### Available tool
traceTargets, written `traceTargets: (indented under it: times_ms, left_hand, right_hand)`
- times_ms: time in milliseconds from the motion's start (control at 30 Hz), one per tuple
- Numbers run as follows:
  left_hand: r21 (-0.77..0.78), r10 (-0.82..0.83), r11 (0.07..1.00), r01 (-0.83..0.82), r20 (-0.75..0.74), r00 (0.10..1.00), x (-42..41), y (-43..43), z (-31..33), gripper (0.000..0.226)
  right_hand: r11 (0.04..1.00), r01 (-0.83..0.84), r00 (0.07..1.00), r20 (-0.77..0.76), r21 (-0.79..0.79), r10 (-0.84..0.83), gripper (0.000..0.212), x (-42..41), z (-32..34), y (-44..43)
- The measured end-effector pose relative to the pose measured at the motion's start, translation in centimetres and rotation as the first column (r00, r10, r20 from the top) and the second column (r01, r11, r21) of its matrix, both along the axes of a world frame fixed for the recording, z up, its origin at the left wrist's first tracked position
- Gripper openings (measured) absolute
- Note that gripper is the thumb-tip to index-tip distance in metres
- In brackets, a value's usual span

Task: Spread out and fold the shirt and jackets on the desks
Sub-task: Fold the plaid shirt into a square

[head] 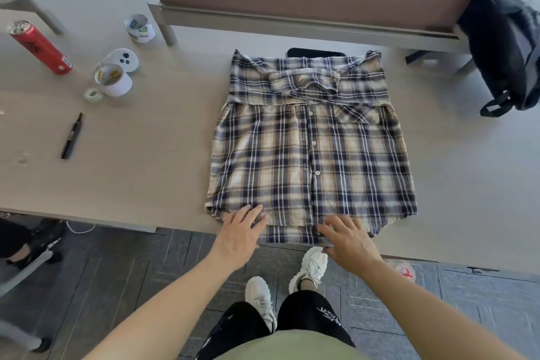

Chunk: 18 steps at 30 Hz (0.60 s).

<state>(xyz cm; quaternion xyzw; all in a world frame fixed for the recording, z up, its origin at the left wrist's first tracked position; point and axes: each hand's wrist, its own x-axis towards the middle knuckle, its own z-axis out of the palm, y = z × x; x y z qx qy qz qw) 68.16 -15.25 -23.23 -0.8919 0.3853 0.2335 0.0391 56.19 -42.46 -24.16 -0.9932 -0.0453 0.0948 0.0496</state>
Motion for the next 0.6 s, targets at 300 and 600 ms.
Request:
traceTargets:
  times_ms: [300, 600]
  left_hand:
    - [-0.049, -0.017, 0.999, 0.021, 0.076, 0.997, -1.0, -0.5, 0.8, 0.039]
    - [0.011, 0.189, 0.982, -0.189, -0.148, 0.971, 7.8, -5.3, 5.7, 0.034]
  right_hand:
    - [0.968, 0.109, 0.993, -0.068, 0.225, -0.096, 0.013, -1.7, 0.9, 0.3]
    - [0.933, 0.247, 0.91, -0.395, 0.263, -0.13, 0.02, 9.9, 6.8, -3.7]
